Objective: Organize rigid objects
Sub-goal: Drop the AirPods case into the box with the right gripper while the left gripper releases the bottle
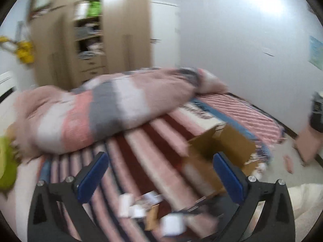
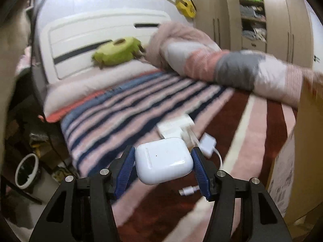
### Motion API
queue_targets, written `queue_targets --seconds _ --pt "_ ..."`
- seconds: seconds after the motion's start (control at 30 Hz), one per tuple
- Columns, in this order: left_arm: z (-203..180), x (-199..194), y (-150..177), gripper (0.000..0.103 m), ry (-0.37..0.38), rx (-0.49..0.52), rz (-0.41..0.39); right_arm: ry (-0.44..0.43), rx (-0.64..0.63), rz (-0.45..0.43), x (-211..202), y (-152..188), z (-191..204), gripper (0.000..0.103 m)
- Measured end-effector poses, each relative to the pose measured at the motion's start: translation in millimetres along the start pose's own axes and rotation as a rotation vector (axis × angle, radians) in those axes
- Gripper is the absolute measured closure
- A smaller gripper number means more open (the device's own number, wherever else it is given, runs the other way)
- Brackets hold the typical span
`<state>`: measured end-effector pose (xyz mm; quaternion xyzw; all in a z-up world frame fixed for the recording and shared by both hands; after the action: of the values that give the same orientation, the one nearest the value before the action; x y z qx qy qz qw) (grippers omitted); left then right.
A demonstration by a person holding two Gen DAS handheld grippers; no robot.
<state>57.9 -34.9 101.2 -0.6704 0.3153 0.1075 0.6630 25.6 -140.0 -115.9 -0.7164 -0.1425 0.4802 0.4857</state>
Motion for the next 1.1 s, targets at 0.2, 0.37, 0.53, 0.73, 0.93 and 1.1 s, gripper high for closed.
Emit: queue_targets --seconds 0.2,0.37,0.53,0.73,0.93,1.1 --pt "91 -13 80 0.000 -0.131 -0.163 0.019 0.042 0.000 -0.068 -44 -43 -9 0.049" --pt "98 7 130 0.000 -0.126 -0.169 0.053 0.149 0.021 -0.095 -86 -65 -40 0.049" --pt "79 46 162 0.001 -0.129 -0.120 0.120 0.321 0.084 -0.033 -115 -64 -89 0.049" --pt "64 103 192 0.001 -0.084 -0.123 0.223 0.479 0.189 0.109 -135 -43 -147 0.049" --pt "55 151 218 0.014 -0.069 -0.145 0.315 0.506 0.239 0.130 -138 -27 -164 0.032" --pt "52 171 237 0.066 -0.033 -0.168 0.357 0.441 0.189 0.052 -136 -38 -141 0.030"
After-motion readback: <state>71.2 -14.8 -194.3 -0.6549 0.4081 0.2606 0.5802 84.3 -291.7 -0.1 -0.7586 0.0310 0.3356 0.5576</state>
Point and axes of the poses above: each gripper's, at about its wrist camera, not at the fingertips, and x roughly the way its jaws point, z to its left, y to its underside, the point moved 3 cm from there along x, roughly the way its jaws point, and after that the axes turned 9 degrees about -x, right-handed, at the moved point
